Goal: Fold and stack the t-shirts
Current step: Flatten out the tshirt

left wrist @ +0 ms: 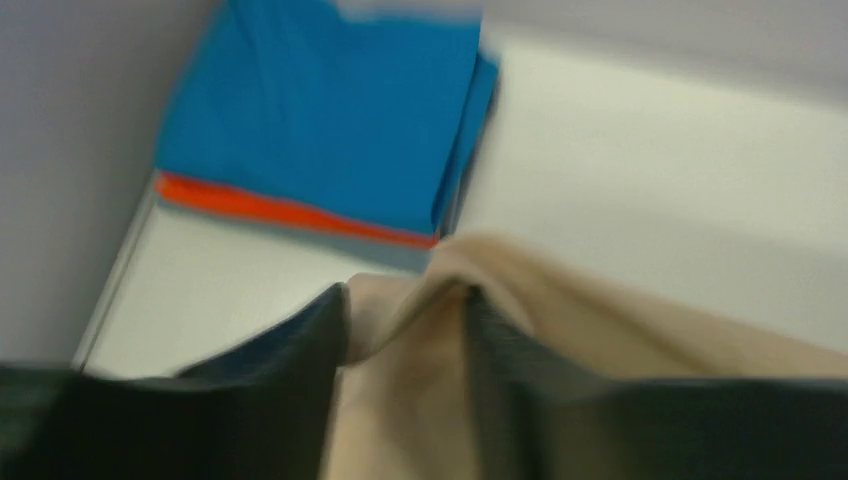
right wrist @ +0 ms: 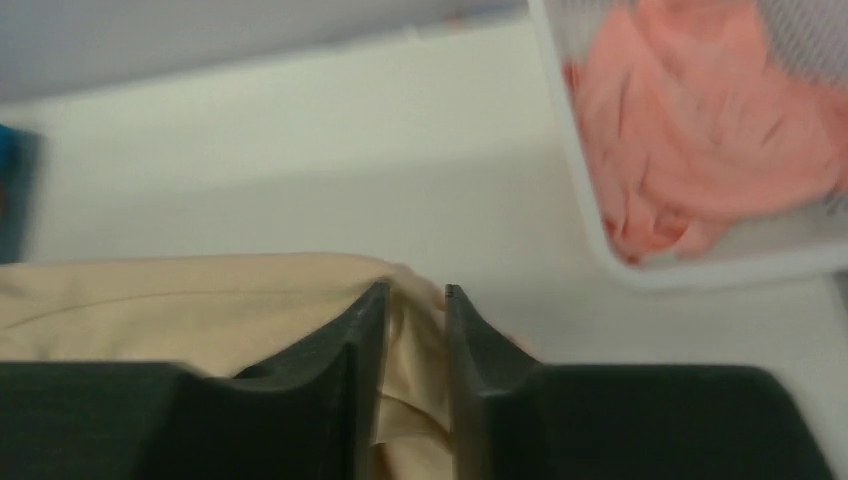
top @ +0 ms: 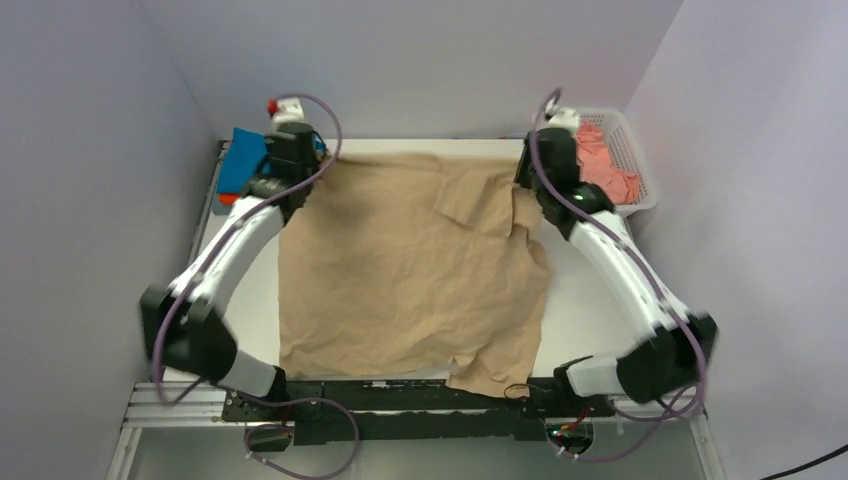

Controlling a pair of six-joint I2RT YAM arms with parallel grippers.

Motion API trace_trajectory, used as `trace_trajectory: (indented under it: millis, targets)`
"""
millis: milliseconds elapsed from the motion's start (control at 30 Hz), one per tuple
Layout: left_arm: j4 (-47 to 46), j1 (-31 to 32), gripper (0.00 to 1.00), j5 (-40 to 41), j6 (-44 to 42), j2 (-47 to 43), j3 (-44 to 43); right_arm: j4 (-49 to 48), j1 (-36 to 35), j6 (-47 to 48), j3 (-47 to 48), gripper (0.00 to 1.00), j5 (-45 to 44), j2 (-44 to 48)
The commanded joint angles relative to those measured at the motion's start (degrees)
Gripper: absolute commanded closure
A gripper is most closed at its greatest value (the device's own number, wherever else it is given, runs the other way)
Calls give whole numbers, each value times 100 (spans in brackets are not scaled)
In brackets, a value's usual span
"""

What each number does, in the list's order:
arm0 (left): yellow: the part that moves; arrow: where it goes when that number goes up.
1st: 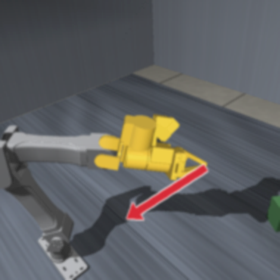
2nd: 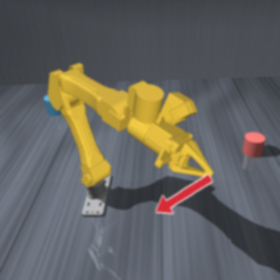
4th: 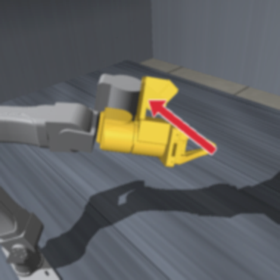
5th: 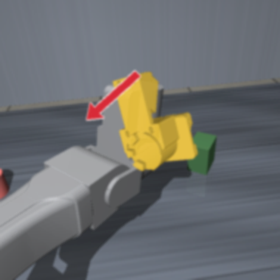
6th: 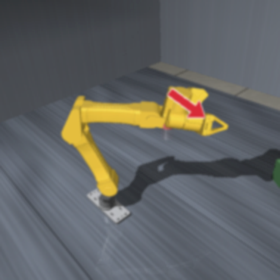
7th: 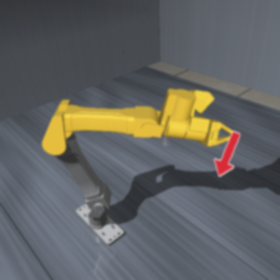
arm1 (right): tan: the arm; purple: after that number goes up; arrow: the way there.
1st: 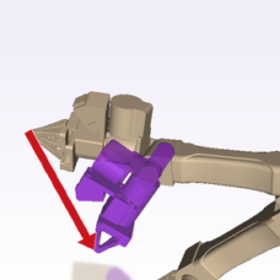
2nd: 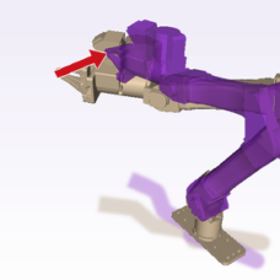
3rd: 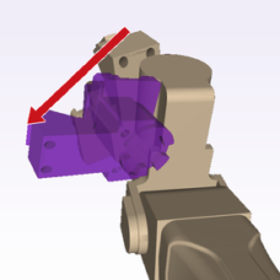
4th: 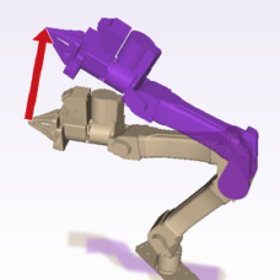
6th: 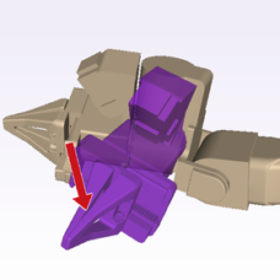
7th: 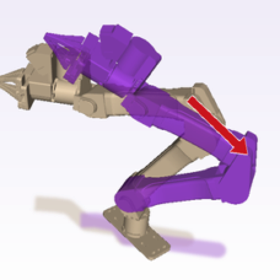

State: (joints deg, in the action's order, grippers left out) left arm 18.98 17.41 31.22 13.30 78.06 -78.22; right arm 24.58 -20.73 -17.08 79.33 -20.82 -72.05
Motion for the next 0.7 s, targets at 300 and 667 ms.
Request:
trace_trajectory:
  millis: [300, 667]
  targets:
    - [812, -125, 1, -839, 984, 1865, 58, -389, 509, -300, -358, 0, 169, -2296]
    - [-374, 193, 1, -2882, 1483, 161, 2568, -1197, 499, -1046, -2640, 4, 2466, -972]
